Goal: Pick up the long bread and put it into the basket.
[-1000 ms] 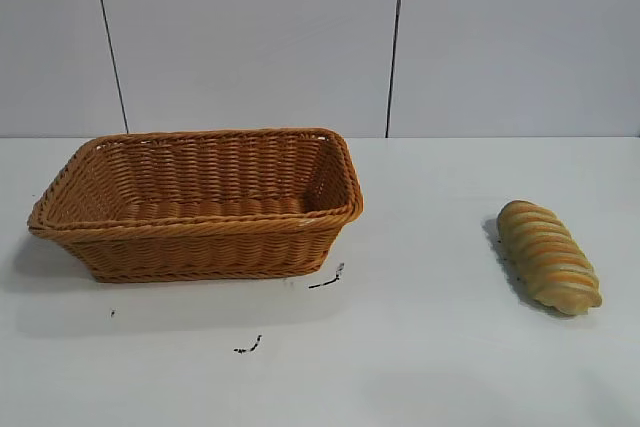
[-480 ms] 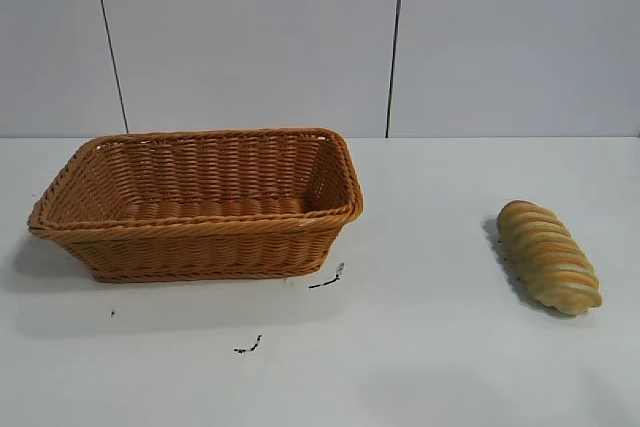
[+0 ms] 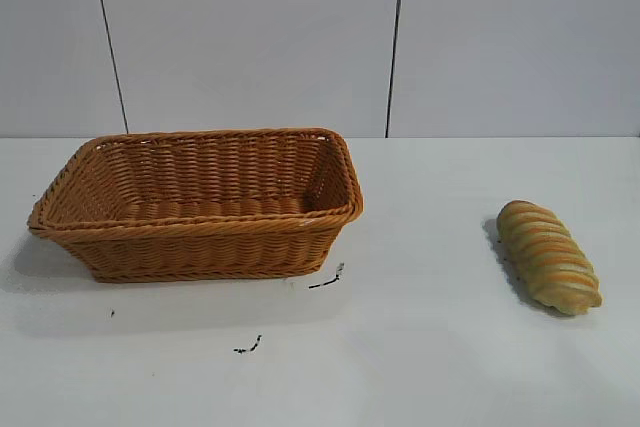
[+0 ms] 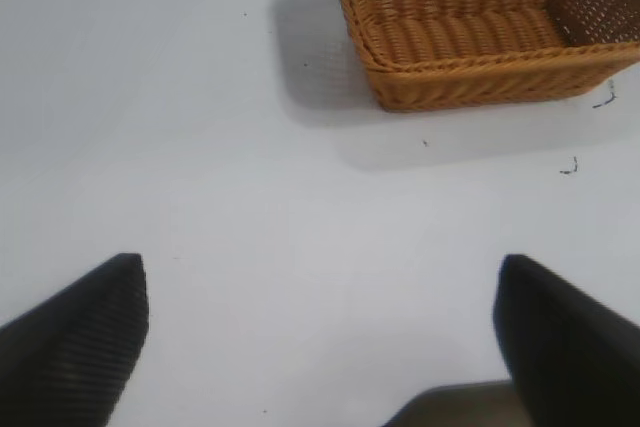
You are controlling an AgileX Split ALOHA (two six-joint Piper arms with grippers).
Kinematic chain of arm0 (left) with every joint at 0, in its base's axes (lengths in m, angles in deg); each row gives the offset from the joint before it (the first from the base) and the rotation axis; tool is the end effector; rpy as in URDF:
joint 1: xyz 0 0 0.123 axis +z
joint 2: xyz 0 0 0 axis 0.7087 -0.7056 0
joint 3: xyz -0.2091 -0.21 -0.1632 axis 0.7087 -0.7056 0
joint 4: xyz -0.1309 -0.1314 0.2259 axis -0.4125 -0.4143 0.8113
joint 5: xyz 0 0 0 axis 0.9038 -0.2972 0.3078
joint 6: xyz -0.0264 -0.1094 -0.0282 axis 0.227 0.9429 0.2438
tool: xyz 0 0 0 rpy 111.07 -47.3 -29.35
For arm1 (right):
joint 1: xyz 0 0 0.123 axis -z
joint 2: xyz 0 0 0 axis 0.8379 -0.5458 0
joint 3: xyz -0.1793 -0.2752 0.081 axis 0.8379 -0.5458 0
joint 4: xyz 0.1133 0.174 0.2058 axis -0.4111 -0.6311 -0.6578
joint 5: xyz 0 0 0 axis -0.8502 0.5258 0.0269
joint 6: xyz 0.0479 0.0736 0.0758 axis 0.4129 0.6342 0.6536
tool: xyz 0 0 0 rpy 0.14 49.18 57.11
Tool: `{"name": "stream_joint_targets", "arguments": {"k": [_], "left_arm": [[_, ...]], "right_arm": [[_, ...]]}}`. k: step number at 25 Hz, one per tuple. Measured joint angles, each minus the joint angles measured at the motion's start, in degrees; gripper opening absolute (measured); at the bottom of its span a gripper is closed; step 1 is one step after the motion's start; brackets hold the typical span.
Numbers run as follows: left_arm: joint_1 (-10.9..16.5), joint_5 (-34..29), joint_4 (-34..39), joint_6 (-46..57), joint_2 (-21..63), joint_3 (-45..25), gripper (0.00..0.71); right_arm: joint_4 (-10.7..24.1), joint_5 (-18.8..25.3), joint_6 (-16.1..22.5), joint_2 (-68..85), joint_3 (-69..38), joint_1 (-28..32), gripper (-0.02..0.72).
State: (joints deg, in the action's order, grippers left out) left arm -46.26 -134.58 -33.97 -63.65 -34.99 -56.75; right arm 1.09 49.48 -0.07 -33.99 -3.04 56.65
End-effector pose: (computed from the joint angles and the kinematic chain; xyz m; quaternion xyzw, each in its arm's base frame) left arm -0.0019 -0.0038 0.2847 0.0422 0.8523 -0.0043 0.5214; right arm 0.1436 0.0022 0.3300 -0.0157 0.9260 0.0022 0.3772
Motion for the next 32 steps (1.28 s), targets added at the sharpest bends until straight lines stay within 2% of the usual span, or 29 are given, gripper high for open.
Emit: {"name": "stream_joint_targets", "arguments": {"k": [9,15,20,32], "left_arm": [[0.0,0.0,0.0,0.0,0.0,0.0,0.692],[0.0,0.0,0.0,0.0,0.0,0.0,0.692],[0.0,0.0,0.0,0.0,0.0,0.0,0.692],[0.0,0.0,0.0,0.0,0.0,0.0,0.692]], "right_arm": [[0.44,0.36,-0.17,-35.92,14.41,0.0,0.69],[0.44,1.44,-0.42,-50.53,24.03,-2.07,0.69],[0.28,-1.66,-0.46,-56.84,27.86,-5.15,0.69],[0.61,-9.26,1.13,-70.72,32.5,-5.3,0.69]]}}
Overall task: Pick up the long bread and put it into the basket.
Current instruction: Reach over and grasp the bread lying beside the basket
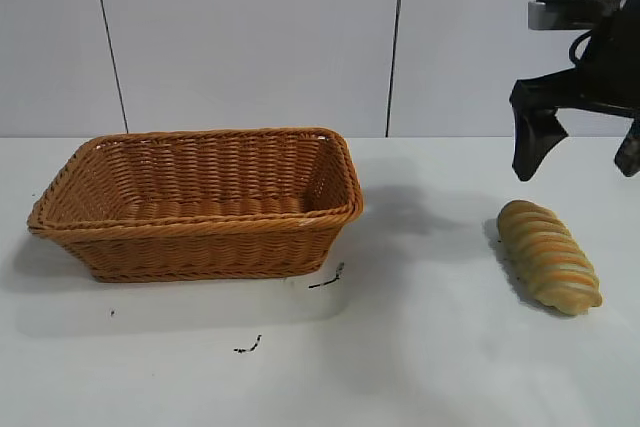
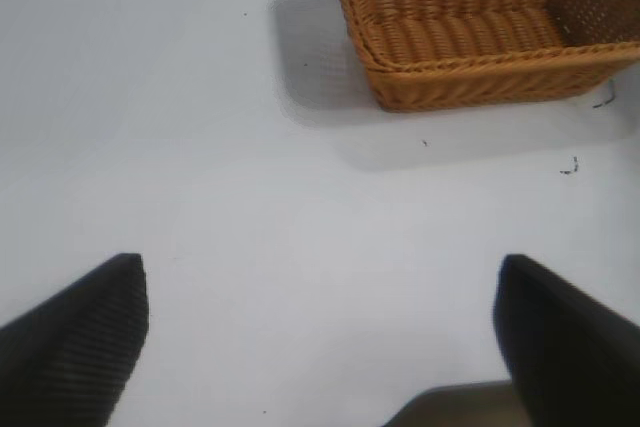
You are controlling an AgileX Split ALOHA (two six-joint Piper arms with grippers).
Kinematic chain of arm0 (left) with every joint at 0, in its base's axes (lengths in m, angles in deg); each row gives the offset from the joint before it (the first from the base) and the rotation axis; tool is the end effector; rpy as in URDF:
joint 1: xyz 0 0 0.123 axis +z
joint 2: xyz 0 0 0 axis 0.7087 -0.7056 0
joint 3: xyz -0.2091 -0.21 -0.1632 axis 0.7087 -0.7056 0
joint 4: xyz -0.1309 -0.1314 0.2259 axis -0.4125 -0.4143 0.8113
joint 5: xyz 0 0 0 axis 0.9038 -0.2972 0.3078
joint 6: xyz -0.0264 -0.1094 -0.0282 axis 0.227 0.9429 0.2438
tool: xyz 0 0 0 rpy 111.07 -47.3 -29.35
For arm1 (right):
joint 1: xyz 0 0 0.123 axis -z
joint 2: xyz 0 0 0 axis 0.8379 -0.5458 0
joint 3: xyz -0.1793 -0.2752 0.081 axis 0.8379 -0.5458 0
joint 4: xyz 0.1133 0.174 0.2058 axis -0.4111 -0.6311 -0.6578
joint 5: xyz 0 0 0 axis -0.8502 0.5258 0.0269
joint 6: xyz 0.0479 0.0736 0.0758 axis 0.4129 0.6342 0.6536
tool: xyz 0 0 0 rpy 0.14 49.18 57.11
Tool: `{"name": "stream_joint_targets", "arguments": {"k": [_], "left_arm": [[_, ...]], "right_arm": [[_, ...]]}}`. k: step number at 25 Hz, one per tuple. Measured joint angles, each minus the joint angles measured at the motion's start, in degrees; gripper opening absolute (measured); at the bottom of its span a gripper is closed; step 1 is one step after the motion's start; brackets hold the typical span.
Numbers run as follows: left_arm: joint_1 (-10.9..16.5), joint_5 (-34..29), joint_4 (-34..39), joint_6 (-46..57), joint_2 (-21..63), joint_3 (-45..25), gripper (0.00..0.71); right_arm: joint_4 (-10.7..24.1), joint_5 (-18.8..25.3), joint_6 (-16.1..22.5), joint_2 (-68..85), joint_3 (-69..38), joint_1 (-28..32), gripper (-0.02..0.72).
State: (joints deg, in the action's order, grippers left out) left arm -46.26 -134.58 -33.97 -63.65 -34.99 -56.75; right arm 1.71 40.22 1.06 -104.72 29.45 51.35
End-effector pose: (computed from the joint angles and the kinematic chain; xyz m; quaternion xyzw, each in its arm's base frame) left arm -0.0019 -0.0038 0.2847 0.0422 0.8523 -0.0043 0.5214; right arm 0.4421 0.0436 0.1597 -0.0536 0.9896 0.0076 0.1332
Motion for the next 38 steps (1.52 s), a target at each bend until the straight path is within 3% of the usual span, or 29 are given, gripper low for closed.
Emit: {"name": "stream_joint_targets", "arguments": {"k": [26,28,31,33,38], "left_arm": [[0.0,0.0,0.0,0.0,0.0,0.0,0.692],[0.0,0.0,0.0,0.0,0.0,0.0,0.692],[0.0,0.0,0.0,0.0,0.0,0.0,0.692],[0.0,0.0,0.0,0.0,0.0,0.0,0.692],[0.0,0.0,0.0,0.0,0.0,0.0,0.692]], "right_arm": [[0.0,-1.74,0.17,-8.18,0.17,0.0,0.687],[0.0,-2.0,0.17,-8.18,0.17,0.0,0.612],[0.34,-1.88,0.17,-8.18,0.17,0.0,0.314],[0.34,-1.73,0.17,-8.18,0.17,0.0,0.154],[0.34,-1.38,-0.51,-8.18,0.17,0.0,0.128]]}}
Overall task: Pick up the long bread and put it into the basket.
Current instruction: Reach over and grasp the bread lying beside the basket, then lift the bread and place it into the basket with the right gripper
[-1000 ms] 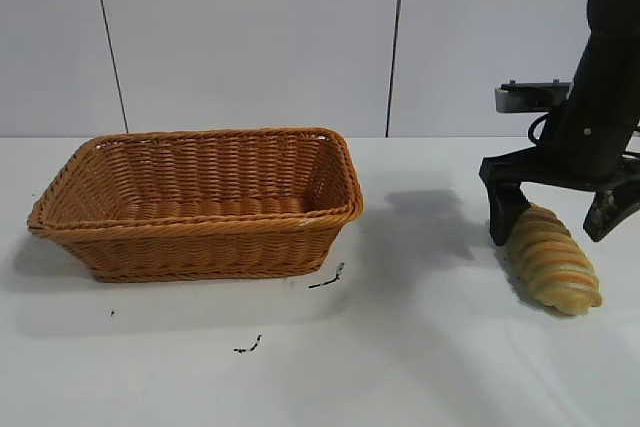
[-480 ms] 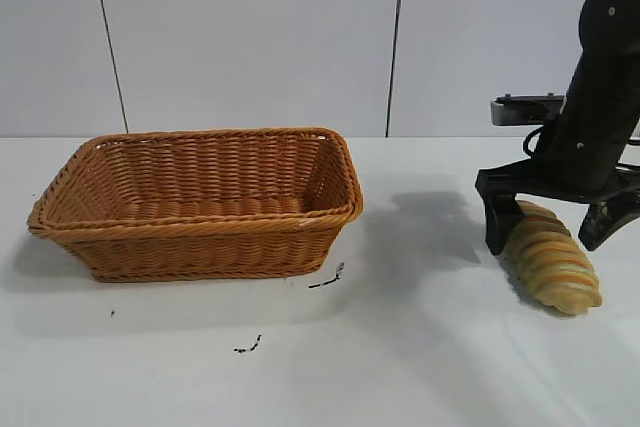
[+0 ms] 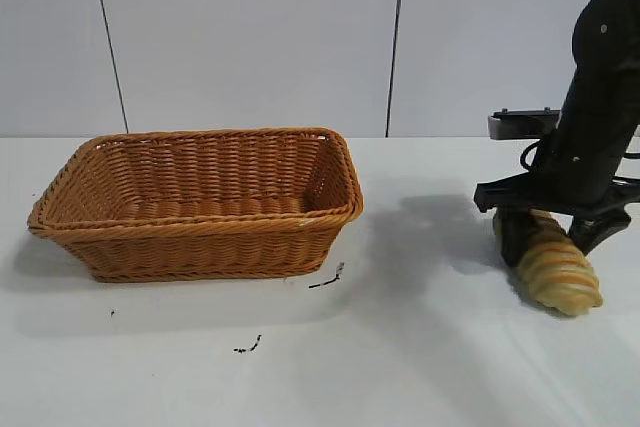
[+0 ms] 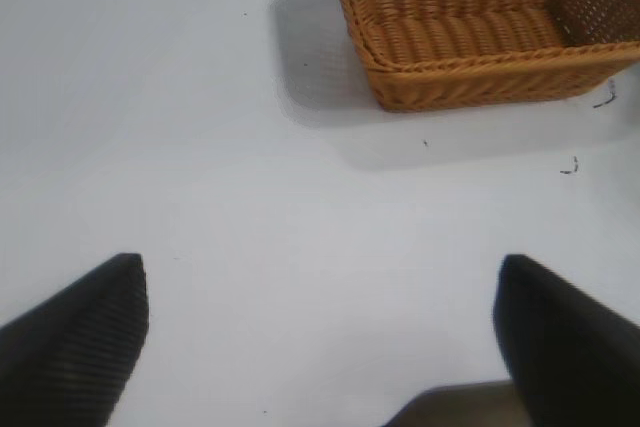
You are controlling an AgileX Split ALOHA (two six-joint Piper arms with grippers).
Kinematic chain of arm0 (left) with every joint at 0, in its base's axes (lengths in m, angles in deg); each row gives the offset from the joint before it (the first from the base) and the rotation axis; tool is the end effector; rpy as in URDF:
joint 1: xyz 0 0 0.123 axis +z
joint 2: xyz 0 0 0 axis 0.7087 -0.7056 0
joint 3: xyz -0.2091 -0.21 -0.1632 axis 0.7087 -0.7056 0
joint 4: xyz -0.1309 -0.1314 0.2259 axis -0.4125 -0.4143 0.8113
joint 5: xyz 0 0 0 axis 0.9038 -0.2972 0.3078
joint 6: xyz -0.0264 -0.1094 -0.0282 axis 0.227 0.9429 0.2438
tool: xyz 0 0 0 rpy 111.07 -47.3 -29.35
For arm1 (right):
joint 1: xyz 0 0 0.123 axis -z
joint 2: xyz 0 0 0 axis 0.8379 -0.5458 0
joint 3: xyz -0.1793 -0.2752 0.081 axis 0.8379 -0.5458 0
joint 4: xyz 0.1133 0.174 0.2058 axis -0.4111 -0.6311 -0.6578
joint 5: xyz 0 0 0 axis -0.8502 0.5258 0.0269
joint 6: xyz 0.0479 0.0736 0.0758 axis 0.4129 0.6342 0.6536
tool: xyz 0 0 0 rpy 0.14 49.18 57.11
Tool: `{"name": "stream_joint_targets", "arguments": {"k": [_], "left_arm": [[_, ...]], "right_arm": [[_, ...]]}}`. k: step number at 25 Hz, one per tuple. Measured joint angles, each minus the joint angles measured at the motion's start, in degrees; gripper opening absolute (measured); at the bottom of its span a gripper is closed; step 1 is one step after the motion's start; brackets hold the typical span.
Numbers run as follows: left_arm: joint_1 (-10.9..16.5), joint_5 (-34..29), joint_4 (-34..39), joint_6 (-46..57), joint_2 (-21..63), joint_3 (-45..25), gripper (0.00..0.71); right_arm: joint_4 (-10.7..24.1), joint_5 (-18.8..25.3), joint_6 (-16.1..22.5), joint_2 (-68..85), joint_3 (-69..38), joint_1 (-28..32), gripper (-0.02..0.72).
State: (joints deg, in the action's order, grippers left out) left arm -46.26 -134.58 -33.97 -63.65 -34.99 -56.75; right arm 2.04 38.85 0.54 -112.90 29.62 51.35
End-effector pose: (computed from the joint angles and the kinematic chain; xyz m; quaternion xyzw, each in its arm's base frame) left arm -0.0019 -0.0038 0.2847 0.0422 0.8523 -0.0043 0.5214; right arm 0.4465 0.0436 0.0972 -0.0604 0.9953 0.0027 0.0757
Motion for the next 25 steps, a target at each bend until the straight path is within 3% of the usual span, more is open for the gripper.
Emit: {"name": "stream_joint_targets", "arguments": {"k": [8,9,16,25], "left_arm": [[0.0,0.0,0.0,0.0,0.0,0.0,0.692],[0.0,0.0,0.0,0.0,0.0,0.0,0.692],[0.0,0.0,0.0,0.0,0.0,0.0,0.692],[0.0,0.0,0.0,0.0,0.0,0.0,0.692]], "right_arm": [[0.65,5.59,-1.97,3.61,1.73,0.0,0.127],[0.72,9.13,-2.07,5.35,4.57,0.0,0.127],[0.0,21.94,-2.11,7.1,20.65,-0.22,0.117],[0.0,25.39,-4.34,1.31,41.52,-7.53,0.11]]}}
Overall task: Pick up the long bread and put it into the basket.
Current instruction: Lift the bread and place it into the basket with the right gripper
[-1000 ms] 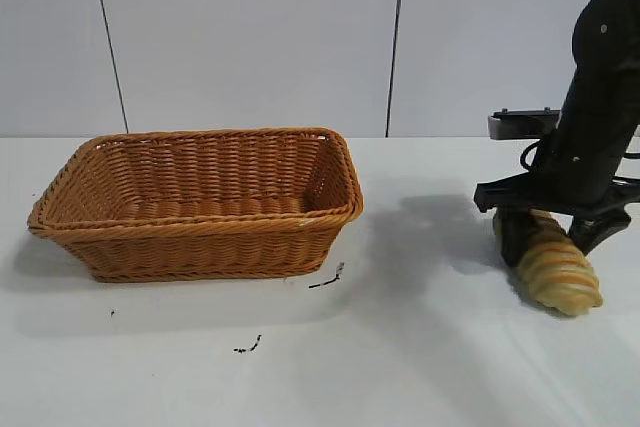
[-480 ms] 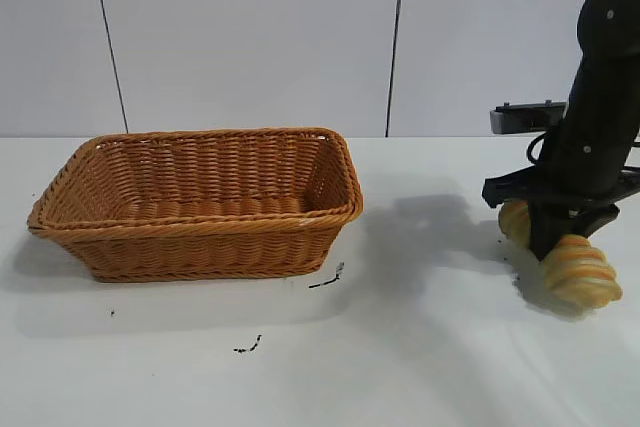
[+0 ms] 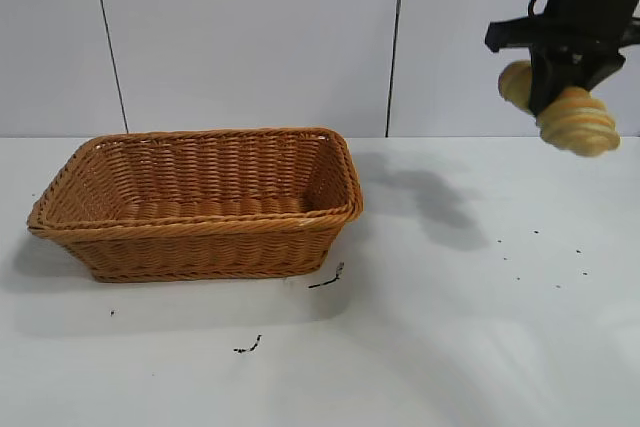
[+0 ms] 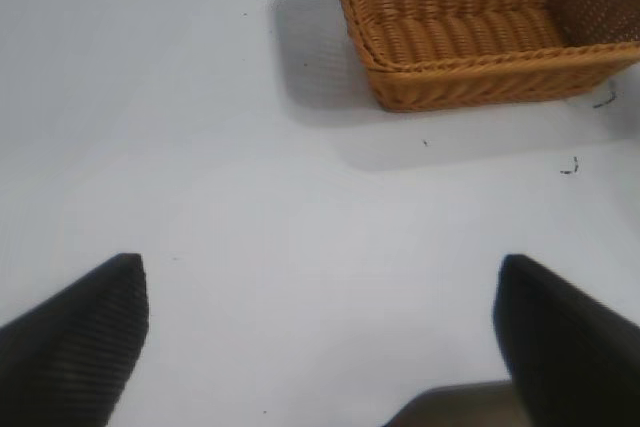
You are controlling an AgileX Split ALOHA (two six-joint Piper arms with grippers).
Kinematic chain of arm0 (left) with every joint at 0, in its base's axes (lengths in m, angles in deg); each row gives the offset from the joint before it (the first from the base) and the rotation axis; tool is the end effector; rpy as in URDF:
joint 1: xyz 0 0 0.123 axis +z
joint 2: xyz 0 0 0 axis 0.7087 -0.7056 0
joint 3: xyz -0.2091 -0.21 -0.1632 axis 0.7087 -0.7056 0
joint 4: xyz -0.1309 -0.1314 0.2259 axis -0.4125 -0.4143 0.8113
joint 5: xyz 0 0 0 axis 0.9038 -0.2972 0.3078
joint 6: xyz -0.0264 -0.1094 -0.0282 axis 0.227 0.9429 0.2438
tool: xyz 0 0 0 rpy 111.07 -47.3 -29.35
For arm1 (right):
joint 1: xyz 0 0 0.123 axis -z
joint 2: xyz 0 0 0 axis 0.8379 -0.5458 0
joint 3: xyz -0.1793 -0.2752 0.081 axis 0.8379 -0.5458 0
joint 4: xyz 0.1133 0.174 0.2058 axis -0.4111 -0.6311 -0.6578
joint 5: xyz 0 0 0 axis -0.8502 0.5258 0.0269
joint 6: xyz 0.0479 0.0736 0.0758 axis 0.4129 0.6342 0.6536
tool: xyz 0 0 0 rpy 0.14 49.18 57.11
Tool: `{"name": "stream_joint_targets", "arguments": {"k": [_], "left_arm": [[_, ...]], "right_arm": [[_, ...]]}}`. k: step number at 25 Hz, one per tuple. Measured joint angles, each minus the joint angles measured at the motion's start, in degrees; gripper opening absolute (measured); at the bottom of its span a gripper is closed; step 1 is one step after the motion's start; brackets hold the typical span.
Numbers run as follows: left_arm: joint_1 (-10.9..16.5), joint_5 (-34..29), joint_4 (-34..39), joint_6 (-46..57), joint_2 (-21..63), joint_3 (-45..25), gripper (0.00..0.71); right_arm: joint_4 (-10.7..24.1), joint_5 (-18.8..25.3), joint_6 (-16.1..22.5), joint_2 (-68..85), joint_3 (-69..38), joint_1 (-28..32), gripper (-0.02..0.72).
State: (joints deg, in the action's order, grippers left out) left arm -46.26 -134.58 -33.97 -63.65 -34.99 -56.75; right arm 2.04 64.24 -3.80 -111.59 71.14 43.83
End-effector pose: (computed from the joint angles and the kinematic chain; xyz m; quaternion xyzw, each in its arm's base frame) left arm -0.0019 -0.0038 0.2847 0.0422 0.8523 -0.0043 0.5214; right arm 0.5247 0.1221 0.3163 -0.1592 0.9610 0.0145 0.2256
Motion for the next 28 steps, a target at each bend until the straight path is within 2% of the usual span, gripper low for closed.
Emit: {"name": "stream_joint_targets", "arguments": {"k": [4,7,10,12,14,18,21,24,28], "left_arm": [[0.0,0.0,0.0,0.0,0.0,0.0,0.692],[0.0,0.0,0.0,0.0,0.0,0.0,0.692],[0.0,0.0,0.0,0.0,0.0,0.0,0.692],[0.0,0.0,0.0,0.0,0.0,0.0,0.692],[0.0,0.0,0.0,0.0,0.0,0.0,0.692],[0.0,0.0,0.0,0.0,0.0,0.0,0.692],[0.0,0.0,0.0,0.0,0.0,0.0,0.692],[0.0,0.0,0.0,0.0,0.0,0.0,0.692],[0.0,0.0,0.0,0.0,0.0,0.0,0.692]], "right_arm": [[-0.66,1.51,-2.69,-6.24,10.39,-4.46,0.11],[-1.55,0.87,-7.67,-9.77,15.97,-8.71,0.11],[-3.02,-2.03,-12.96,-12.44,18.76,-12.89,0.11],[-3.4,-5.58,-17.63,-14.13,19.09,-15.78,0.11],[-3.46,-8.16,-24.67,-15.34,19.09,-17.78,0.11],[-4.87,-10.01,-39.13,-18.09,19.09,-21.65,0.11],[-7.53,-10.81,-47.07,-20.34,19.09,-22.84,0.11],[-9.09,-11.73,-51.45,-23.38,19.09,-23.09,0.11],[-9.17,-11.75,-53.18,-26.56,19.09,-23.09,0.109]]}}
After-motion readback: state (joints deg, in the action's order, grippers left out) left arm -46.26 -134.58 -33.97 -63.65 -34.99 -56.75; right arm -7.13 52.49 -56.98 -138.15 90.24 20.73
